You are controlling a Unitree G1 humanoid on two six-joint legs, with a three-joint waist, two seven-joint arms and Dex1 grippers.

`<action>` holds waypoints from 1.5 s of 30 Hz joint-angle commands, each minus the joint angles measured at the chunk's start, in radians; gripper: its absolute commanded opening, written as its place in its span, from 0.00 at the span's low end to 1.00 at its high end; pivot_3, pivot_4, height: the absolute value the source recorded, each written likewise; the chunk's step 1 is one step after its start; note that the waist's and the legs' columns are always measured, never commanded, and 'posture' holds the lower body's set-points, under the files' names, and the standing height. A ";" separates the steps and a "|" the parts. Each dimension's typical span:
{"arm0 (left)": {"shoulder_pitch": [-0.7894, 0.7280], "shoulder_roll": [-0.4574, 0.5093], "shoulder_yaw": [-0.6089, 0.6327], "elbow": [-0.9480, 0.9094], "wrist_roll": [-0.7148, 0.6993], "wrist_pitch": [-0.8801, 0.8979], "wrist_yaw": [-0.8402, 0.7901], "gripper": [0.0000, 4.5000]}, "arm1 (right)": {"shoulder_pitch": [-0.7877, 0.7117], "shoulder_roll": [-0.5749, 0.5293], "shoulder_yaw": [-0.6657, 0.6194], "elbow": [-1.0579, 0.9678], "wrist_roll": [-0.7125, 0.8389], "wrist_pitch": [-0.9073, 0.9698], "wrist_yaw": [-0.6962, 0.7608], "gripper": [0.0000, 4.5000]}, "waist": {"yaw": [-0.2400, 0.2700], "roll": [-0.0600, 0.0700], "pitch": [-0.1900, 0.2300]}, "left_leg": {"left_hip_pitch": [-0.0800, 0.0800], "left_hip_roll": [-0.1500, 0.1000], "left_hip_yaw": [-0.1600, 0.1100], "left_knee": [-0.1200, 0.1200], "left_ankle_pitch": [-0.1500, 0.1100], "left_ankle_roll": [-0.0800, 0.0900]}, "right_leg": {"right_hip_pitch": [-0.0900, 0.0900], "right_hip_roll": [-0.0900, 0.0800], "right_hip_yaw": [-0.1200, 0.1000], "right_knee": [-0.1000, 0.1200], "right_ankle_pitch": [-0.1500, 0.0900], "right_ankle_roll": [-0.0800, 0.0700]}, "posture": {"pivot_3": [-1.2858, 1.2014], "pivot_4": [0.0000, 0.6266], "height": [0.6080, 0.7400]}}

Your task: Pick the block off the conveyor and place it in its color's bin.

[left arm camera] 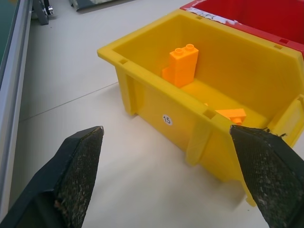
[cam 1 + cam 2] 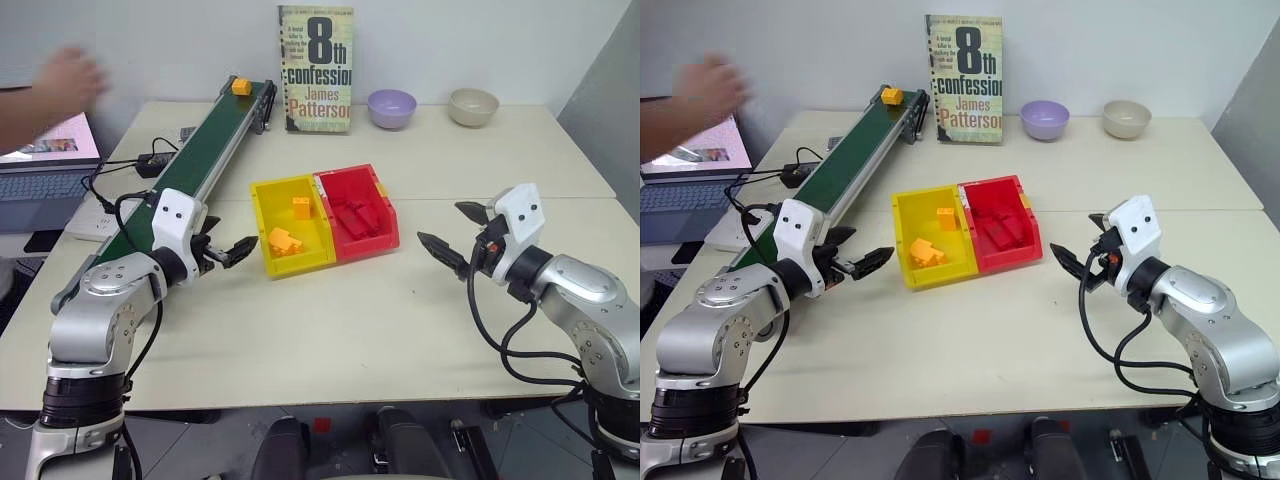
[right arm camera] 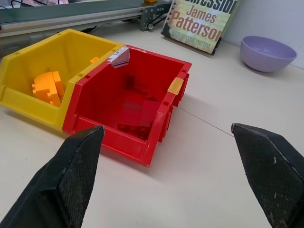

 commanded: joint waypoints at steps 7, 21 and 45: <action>-0.009 0.062 0.085 -0.028 -0.043 -0.001 -0.053 0.99 | -0.055 -0.041 -0.020 0.027 0.001 -0.023 0.060 1.00 | 0.000 0.000 0.000 | 0.000 0.000 0.000 0.000 0.000 0.000 | 0.000 0.000 0.000 0.000 0.000 0.000 | 0.52 0.24 1.00; -0.104 0.050 0.263 0.213 -0.042 -0.112 0.070 0.99 | -0.197 0.005 0.017 0.015 0.167 -0.002 0.209 1.00 | -0.009 0.000 0.000 | 0.001 0.001 0.000 0.000 0.000 0.000 | 0.000 0.001 0.000 0.001 0.002 -0.001 | 0.52 0.24 1.00; -0.242 0.091 0.211 0.588 0.046 -0.356 -0.023 0.99 | -0.174 0.006 0.042 -0.025 0.251 0.006 0.245 1.00 | -0.006 -0.002 -0.001 | -0.001 0.000 0.000 0.001 0.000 0.000 | -0.001 -0.002 -0.001 0.000 0.003 -0.001 | 0.52 0.24 1.00</action>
